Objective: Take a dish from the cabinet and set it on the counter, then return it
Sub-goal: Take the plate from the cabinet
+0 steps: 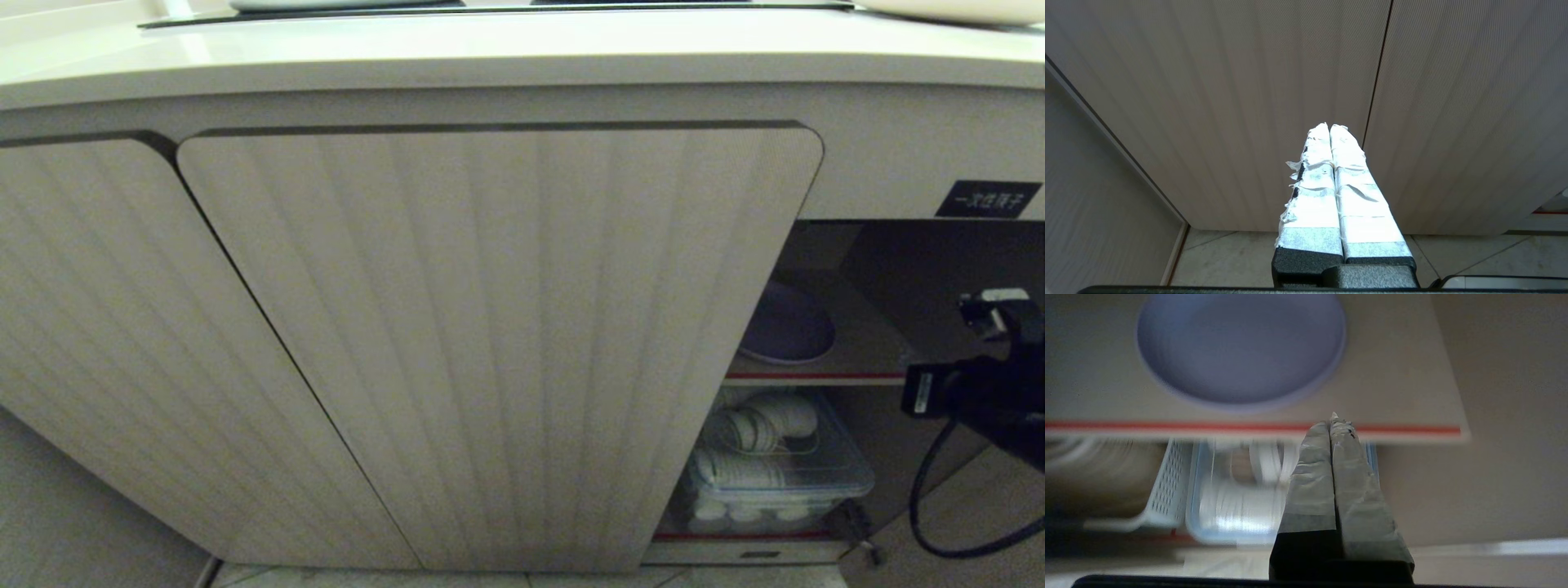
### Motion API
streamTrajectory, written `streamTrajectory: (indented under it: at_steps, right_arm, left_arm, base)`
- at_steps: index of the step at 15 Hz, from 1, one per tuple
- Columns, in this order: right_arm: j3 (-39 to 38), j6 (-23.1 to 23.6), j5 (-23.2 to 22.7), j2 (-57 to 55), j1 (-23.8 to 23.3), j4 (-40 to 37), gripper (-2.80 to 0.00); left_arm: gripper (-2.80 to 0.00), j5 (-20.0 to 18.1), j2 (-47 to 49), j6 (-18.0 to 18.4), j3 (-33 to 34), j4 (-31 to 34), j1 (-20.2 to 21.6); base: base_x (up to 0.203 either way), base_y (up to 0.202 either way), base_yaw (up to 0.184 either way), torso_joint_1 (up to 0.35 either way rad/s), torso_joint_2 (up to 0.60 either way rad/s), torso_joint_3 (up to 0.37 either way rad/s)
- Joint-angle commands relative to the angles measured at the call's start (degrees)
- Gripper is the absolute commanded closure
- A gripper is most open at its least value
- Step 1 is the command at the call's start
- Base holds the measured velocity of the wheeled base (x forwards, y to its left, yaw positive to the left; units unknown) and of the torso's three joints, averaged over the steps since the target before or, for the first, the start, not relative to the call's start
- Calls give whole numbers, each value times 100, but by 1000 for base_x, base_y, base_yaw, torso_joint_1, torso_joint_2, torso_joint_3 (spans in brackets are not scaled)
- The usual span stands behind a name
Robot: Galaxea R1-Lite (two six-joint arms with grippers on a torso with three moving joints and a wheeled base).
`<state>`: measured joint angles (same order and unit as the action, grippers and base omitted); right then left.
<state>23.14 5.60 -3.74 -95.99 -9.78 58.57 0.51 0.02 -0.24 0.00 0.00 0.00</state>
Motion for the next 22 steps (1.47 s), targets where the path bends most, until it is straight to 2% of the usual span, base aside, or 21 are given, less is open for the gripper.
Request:
streamTrajectory:
  at_steps: [1, 4, 11, 22]
  right_arm:
    - [165, 11, -3, -321, 70, 217, 0]
    - [338, 15, -9, -530, 221, 474, 0]
    - [878, -92, -4, -956, 362, 426, 0]
    - [1989, -120, -3, -1209, 433, -983, 0]
  left_arm:
    - [0, 2, -2, -2, 0, 0, 0]
    - [0, 3, -2, -2, 0, 0, 0]
    - [0, 5, -2, -2, 0, 0, 0]
    - [0, 7, -2, -2, 0, 0, 0]
  base:
    - [0, 0, 0, 0, 0, 0]
    - [0, 0, 0, 0, 0, 0]
    - [0, 0, 0, 0, 0, 0]
    - [0, 0, 0, 0, 0, 0]
